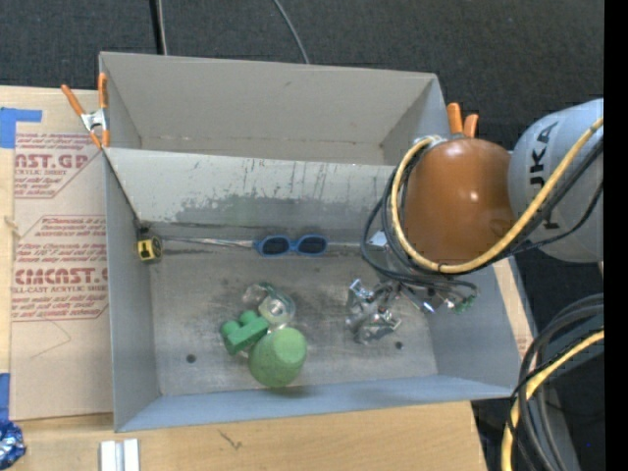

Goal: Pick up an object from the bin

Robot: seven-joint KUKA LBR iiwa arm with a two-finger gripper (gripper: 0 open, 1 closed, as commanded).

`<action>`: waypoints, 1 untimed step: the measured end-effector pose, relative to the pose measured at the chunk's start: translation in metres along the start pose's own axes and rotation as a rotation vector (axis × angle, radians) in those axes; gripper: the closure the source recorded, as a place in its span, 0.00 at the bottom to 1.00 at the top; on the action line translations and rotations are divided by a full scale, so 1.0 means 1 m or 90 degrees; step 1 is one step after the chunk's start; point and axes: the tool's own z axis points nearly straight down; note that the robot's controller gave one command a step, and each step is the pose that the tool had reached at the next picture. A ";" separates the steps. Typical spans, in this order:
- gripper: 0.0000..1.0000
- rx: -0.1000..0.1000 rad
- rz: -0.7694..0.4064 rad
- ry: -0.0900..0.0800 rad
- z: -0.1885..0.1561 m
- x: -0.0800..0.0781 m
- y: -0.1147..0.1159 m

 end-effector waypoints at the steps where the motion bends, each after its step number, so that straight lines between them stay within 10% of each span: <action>1: 0.00 0.003 0.001 -0.003 -0.004 -0.001 -0.001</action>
Offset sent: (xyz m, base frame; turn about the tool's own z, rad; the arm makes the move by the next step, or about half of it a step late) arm 0.0000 0.0000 0.0000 0.0000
